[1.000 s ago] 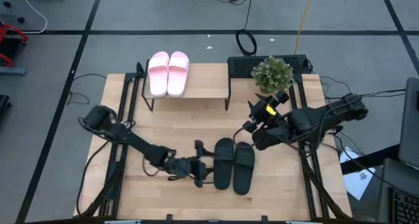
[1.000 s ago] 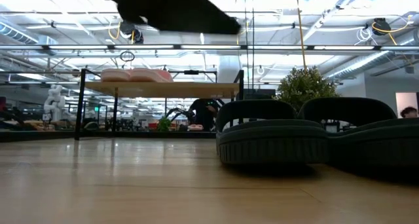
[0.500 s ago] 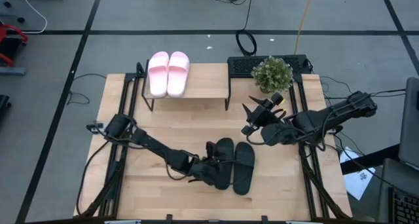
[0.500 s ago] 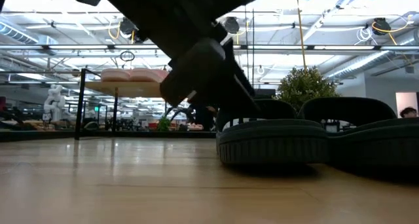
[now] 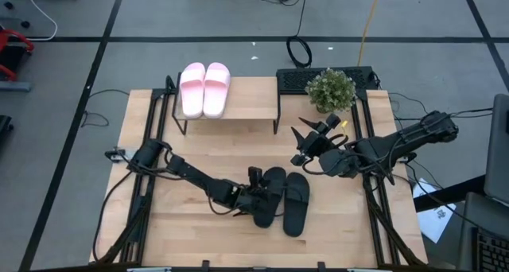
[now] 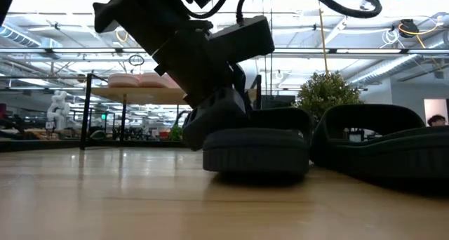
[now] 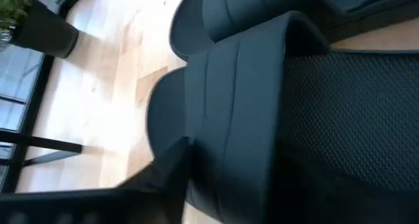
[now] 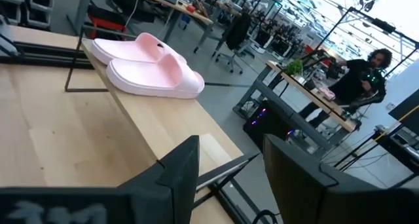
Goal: Pick and place slides into the shelf
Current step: Put the left black slide on the shelf
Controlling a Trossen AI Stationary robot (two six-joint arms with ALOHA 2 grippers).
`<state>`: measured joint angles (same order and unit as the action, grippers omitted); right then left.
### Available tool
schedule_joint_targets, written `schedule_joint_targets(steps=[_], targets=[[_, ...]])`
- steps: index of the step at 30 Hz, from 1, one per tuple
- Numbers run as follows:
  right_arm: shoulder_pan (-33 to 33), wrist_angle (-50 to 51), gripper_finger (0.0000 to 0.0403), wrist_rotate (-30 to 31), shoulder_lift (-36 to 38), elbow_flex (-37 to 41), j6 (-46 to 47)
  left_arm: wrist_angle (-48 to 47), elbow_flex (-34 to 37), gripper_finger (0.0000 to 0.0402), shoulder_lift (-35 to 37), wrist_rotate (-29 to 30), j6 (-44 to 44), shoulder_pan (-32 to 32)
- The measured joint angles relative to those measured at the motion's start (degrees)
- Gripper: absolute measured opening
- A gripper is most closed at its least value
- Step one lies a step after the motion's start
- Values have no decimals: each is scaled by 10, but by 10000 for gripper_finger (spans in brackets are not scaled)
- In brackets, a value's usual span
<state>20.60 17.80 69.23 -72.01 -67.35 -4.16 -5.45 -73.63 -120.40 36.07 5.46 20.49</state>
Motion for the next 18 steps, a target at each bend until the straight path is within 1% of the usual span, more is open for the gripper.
schedule_joint_targets(steps=[5, 6, 7, 9, 15, 18], targets=[[0, 0, 160, 0, 0, 0, 2, 0, 0, 48, 0, -2, 1, 1], [0, 0, 160, 0, 0, 0, 3, -1, 0, 26, 0, 0, 1, 3], [0, 0, 160, 0, 0, 0, 3, 0, 0, 15, 0, 4, 0, 5], [0, 0, 160, 0, 0, 0, 3, 7, 0, 13, 0, 27, 3, 10], [0, 0, 160, 0, 0, 0, 4, -2, -23, 4, 3, 142, 65, 38], [0, 0, 160, 0, 0, 0, 4, -37, -40, 3, 2, 203, 93, 51]])
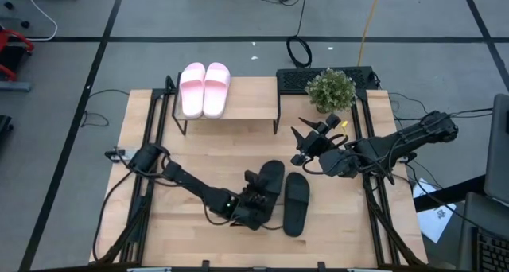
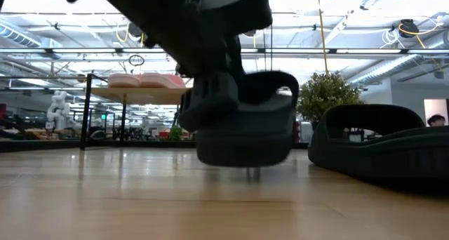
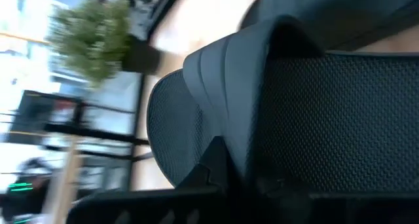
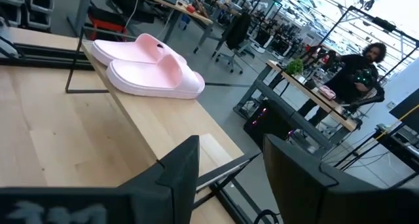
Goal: Pick and place slides into the shelf
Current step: Put the left black slide on the shelf
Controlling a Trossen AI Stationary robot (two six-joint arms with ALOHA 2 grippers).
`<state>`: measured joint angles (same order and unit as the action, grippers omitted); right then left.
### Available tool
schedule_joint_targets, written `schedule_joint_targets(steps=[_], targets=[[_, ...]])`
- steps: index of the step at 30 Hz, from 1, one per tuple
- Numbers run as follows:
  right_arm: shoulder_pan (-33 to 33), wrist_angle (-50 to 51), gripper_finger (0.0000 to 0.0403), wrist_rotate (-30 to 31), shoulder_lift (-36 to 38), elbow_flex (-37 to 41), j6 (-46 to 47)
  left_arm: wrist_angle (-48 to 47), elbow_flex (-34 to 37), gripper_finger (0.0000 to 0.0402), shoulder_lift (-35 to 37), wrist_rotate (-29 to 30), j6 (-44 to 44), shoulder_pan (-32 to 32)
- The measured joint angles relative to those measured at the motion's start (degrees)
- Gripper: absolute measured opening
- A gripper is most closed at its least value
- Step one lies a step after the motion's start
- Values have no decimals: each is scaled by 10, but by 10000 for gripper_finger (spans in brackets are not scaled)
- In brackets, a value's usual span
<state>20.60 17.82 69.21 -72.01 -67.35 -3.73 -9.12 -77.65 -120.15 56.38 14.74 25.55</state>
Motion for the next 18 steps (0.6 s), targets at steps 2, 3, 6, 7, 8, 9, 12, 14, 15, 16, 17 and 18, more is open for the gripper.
schedule_joint_targets(steps=[2, 3, 6, 7, 8, 9, 12, 14, 15, 16, 17, 18], targets=[[0, 0, 160, 0, 0, 0, 0, -31, -16, 2, 0, 28, 10, 4], [0, 0, 160, 0, 0, 0, 0, -47, -24, 2, 0, 40, 11, 5], [0, 0, 160, 0, 0, 0, 0, -113, -50, 1, 5, 71, 8, 5], [0, 0, 160, 0, 0, 0, 0, -136, -58, 1, 9, 76, 2, 5], [0, 0, 160, 0, 0, 0, 0, -153, -68, 1, 14, 82, -9, 4], [0, 0, 160, 0, 0, 0, 0, -167, -75, 1, 25, 82, -21, 4], [0, 1, 160, 0, 0, 0, 0, -222, -86, 1, 66, 84, -61, 2], [0, 1, 160, 0, 0, 0, -1, -249, -87, 1, 105, 81, -90, 1], [0, 1, 160, -1, 0, 0, 0, -260, -87, 1, 127, 82, -100, 0], [0, 1, 160, -1, 0, 0, 0, -258, -87, 1, 150, 84, -105, -2], [0, 1, 160, -2, 0, 0, 0, -258, -88, 0, 176, 87, -108, -4], [0, 0, 160, -2, 0, 0, -1, -262, -88, 0, 201, 92, -108, -7]])
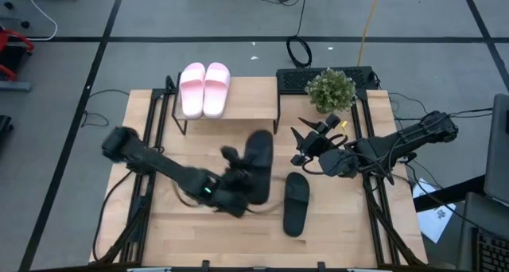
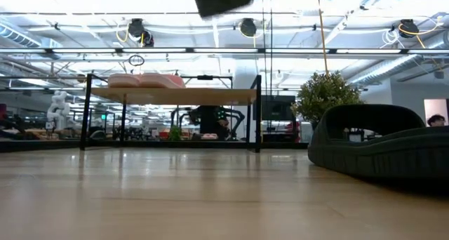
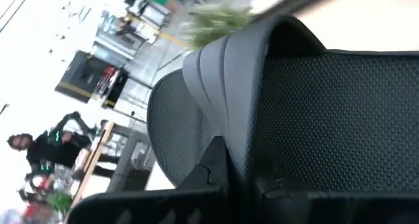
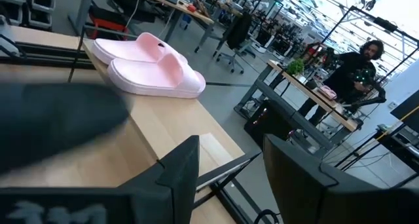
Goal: Pick and place slides into the shelf
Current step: Put the left black slide on the shelf
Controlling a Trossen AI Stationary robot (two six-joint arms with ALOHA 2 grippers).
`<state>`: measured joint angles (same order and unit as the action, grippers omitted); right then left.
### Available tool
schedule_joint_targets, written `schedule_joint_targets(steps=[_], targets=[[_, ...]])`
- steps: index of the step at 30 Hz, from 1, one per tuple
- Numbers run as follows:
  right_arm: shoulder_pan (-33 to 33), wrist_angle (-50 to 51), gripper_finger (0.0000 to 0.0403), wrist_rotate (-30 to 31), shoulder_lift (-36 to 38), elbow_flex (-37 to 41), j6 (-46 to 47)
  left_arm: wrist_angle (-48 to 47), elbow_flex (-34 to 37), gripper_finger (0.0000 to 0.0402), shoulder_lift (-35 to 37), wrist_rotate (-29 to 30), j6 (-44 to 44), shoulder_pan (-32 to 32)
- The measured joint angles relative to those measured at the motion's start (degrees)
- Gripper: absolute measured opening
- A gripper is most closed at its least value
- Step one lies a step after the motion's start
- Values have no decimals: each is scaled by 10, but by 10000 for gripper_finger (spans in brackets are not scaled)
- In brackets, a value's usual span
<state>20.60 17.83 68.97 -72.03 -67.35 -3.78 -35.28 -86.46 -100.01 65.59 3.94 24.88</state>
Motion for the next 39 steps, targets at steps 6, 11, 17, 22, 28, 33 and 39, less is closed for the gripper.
schedule_joint_targets(steps=[6, 11, 17, 22, 28, 33, 39], targets=[[0, -4, 160, 0, 0, 0, 0, 30, 1, 0, 123, -2, 26, -61], [0, -4, 160, 0, 0, 0, -1, 52, 0, 0, 158, -122, 100, -148], [0, 0, 160, 0, 0, 0, -1, 39, 0, 0, 148, -256, 201, -257], [0, 4, 160, 0, 0, 0, -4, 29, 1, 0, 145, -330, 230, -339], [0, 5, 160, 0, 0, 0, -16, 7, 1, 0, 138, -394, 239, -413], [0, 5, 160, 0, 0, 0, -16, 15, 1, 0, 101, -416, 245, -434], [0, 5, 160, -1, 0, 7, -15, 24, 2, 0, 36, -387, 291, -448]])
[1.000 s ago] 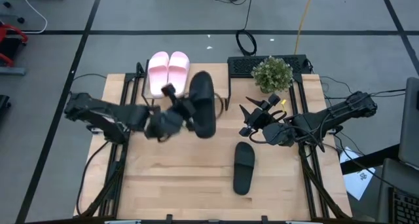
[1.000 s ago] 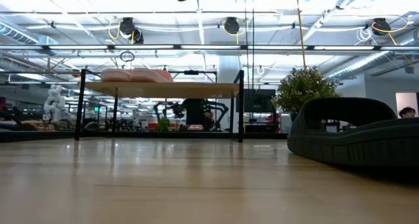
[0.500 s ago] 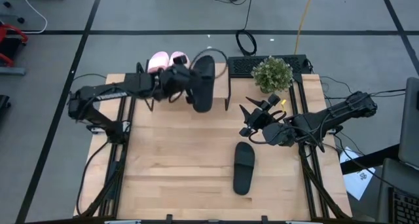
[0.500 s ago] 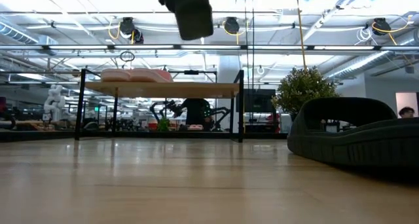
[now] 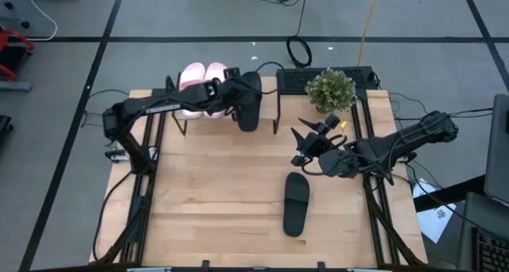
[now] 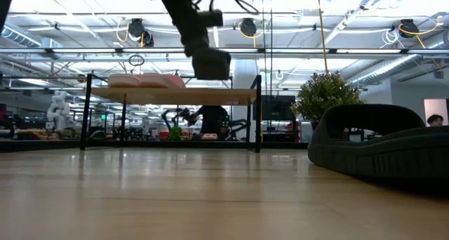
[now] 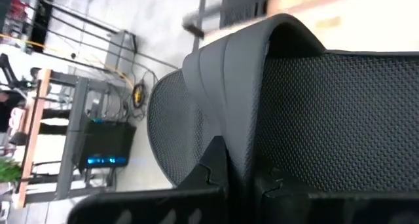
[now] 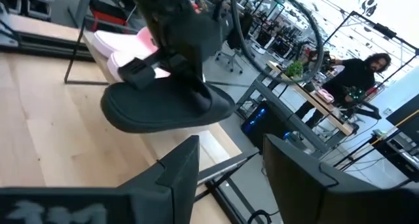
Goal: Pick and place slides into the shelf
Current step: Put the left black slide on the shelf
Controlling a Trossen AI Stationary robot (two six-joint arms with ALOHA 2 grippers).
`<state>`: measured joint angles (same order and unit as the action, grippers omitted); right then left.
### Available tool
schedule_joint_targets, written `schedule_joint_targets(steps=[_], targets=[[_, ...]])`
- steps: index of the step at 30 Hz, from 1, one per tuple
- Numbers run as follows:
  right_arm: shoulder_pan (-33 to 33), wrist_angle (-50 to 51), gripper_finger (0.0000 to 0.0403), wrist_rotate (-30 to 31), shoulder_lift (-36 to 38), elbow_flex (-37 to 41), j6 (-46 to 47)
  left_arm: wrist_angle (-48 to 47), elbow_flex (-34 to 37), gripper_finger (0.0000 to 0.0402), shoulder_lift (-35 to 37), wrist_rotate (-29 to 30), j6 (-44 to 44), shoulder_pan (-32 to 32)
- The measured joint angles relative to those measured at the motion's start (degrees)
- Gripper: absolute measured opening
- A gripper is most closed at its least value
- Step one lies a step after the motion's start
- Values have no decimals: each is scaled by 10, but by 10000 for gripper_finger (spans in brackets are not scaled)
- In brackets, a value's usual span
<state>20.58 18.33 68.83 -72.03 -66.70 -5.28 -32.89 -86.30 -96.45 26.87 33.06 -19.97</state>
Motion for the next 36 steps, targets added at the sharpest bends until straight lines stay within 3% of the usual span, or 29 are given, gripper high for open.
schedule_joint_targets(steps=[11, 24, 32, 36], targets=[[0, -3, 160, 1, 0, 48, 16, 30, 0, 0, -18, 11, 38, -36], [0, -45, 160, 1, 0, 49, -9, 1, 0, 0, -12, -44, 46, -74], [0, -49, 160, 0, 0, 50, -10, -8, 2, 0, -13, -44, 49, -80], [0, -49, 160, 0, 0, 50, -10, 30, 30, 0, -13, -41, 57, -80]])
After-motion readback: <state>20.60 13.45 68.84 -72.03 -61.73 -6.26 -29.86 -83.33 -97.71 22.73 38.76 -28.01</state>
